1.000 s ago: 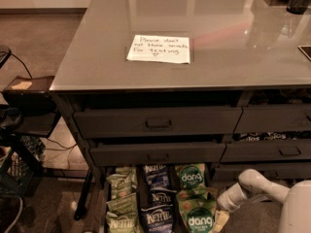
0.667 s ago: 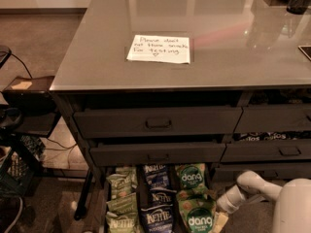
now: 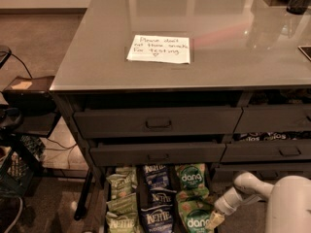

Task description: Pick green rice chip bag from bottom drawer and place on counter

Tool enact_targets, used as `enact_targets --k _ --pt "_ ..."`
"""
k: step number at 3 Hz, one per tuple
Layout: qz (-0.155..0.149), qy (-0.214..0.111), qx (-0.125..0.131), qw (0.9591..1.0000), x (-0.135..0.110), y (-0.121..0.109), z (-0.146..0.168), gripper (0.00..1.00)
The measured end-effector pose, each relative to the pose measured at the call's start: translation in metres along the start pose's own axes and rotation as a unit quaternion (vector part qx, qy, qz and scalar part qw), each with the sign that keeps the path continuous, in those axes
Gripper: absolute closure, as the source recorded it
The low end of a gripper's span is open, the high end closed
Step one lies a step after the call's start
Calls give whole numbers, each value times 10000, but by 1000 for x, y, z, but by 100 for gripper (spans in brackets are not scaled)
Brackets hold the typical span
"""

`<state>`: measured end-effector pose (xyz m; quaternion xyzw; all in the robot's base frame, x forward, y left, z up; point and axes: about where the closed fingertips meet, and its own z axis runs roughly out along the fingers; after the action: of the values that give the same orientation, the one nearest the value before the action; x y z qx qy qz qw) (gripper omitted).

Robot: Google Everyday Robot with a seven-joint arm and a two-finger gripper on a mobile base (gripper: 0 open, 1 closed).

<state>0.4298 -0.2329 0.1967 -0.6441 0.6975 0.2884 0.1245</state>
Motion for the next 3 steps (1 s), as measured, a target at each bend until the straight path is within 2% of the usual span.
enact_targets --k 2,3 --pt "181 24 -218 9996 -26 22 -12 90" --pt "88 45 -195 9998 -53 35 -33 100"
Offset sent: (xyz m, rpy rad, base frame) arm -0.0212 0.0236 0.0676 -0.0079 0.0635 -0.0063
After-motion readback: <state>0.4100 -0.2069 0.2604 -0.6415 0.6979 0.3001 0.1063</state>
